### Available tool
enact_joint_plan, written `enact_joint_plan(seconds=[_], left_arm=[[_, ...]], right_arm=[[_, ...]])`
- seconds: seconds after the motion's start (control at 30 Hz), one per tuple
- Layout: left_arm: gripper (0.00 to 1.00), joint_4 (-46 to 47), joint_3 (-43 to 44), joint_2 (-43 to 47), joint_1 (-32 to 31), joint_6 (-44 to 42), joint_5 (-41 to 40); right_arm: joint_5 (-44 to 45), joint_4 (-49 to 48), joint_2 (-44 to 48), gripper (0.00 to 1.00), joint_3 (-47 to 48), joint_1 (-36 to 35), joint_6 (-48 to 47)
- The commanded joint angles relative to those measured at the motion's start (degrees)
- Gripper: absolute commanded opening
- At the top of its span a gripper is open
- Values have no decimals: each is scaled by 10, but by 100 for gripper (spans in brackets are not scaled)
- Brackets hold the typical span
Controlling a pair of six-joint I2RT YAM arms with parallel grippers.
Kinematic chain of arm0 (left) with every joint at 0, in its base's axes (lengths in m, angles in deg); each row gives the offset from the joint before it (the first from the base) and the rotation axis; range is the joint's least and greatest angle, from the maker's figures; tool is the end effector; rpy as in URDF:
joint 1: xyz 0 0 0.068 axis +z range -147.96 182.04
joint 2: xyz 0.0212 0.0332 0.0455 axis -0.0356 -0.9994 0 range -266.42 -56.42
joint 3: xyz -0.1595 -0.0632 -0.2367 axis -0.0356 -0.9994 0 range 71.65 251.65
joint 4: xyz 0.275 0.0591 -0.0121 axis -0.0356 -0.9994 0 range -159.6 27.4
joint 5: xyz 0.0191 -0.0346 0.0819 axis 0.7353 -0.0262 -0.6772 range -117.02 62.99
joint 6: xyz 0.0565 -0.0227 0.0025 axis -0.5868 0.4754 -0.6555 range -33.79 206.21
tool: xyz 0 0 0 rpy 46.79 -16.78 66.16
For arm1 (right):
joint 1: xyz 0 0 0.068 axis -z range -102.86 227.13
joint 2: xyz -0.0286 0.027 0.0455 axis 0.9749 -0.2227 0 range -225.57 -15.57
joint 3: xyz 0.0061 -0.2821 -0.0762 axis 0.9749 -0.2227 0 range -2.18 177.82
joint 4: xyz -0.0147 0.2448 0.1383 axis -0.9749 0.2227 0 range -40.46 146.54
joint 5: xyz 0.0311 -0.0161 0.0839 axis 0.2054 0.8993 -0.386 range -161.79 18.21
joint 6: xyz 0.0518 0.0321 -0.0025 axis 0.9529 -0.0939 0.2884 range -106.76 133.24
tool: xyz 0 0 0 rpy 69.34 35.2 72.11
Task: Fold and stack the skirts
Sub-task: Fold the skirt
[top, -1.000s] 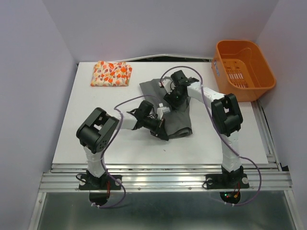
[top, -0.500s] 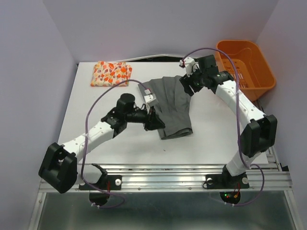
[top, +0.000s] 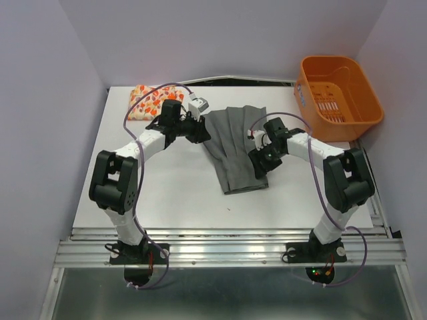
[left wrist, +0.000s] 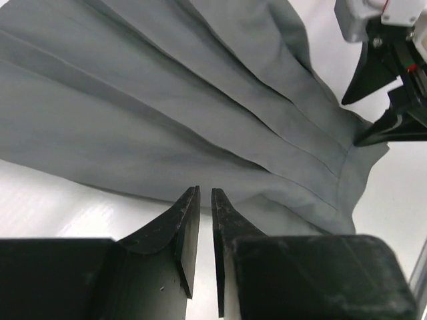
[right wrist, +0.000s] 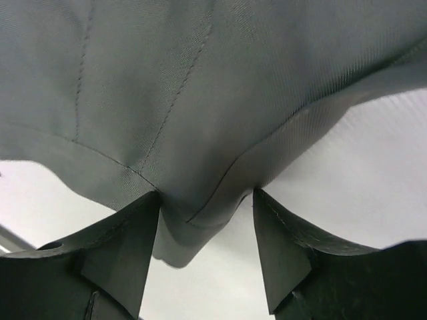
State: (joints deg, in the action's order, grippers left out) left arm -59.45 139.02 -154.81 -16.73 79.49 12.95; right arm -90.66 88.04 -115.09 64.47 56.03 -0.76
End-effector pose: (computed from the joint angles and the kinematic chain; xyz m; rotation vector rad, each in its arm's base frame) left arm 0.3854 -0.1618 0.2578 0.8638 1.8439 -0.8450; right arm 0.3312 0.1437 0.1884 -0.9163 2.6445 0.4925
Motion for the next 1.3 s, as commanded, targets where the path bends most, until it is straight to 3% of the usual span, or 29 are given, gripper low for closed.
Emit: enact_joint_plan(seconds=[0.0,0.17,0.3,0.43,0.57,0.67,0.77,0.9,0.97,1.13,1.27], left_arm=[[24,13,55,-53,-2,-11,-2],[17,7,104,-156,-7,8,-7],[11,-15,86,-169,-7,16,-11],[8,-24,-1,-139,-11,30,12],[7,-12,-81,-94,-27,64,42],[11,-11,-109,-33,-29,64,35],[27,-23,-103,34,-18,53,28],[37,-126,-32,74,-17,-36,-2],[37,-150,-18,76,-13,-56,-9],[36,-156,-1,59,6,-25,7],[37,-137,0,32,7,-4,4]], right_arm=[[28,-57,-41,63,-6,-6,-25],[115,-90,-97,61,7,-6,-102],[148,-110,-112,61,37,-6,-160],[205,-145,-121,61,74,-6,-230],[220,-146,-123,64,145,4,-240],[153,-103,-80,67,189,4,-220],[84,-23,-37,67,222,4,-217],[7,-3,60,61,149,4,-286],[-31,-16,97,59,107,4,-309],[-57,-27,130,47,29,-8,-371],[-29,-85,124,47,-26,-34,-389]])
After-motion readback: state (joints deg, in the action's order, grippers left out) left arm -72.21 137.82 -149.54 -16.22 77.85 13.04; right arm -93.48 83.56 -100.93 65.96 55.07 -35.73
